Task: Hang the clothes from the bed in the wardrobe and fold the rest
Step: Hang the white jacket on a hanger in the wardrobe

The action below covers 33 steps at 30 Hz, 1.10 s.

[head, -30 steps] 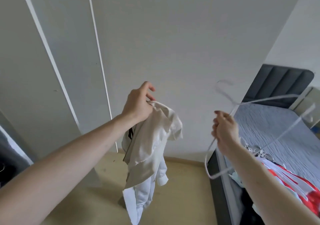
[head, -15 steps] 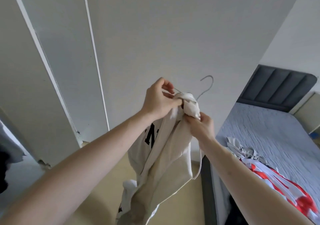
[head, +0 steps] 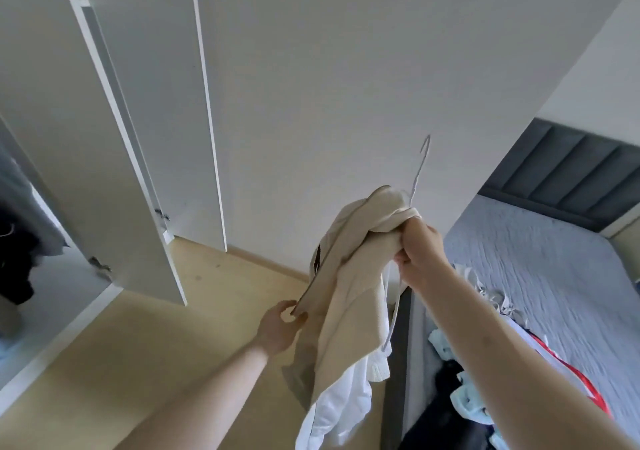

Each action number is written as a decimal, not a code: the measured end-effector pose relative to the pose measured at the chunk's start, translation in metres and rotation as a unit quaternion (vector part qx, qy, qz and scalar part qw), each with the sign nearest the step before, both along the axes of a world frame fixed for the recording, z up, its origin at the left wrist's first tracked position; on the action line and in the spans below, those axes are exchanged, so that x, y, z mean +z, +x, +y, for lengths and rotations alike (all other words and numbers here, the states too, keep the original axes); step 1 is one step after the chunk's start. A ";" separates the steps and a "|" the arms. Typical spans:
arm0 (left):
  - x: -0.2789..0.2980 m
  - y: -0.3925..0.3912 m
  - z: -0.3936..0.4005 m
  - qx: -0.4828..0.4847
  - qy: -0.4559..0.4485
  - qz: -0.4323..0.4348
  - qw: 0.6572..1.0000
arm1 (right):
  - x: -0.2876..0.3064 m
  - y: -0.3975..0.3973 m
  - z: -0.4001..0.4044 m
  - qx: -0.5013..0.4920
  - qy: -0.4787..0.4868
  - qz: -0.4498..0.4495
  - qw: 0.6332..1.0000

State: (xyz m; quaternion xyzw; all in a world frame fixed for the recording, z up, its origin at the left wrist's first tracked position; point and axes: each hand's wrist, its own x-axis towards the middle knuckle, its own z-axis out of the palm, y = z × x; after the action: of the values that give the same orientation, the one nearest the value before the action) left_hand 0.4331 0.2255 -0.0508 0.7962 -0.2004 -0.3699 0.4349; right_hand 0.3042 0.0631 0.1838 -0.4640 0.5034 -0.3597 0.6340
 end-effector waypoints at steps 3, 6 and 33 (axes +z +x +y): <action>0.022 0.012 -0.027 -0.022 -0.034 -0.033 0.999 | 0.008 -0.036 -0.018 -0.013 -0.009 0.006 1.000; 0.071 0.034 -0.046 0.022 -0.085 -0.080 0.993 | 0.018 -0.087 -0.047 -0.040 -0.043 0.047 0.997; 0.318 0.027 -0.103 -0.004 -0.284 -0.361 0.888 | 0.049 -0.050 -0.029 0.095 0.003 -0.115 0.989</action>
State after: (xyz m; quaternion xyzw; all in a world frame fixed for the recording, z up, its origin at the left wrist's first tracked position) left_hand 0.4598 0.1225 0.2671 0.7163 -0.4430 0.0137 0.5390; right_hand 0.2546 0.0345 0.2327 -0.4636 0.3819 -0.3475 0.7201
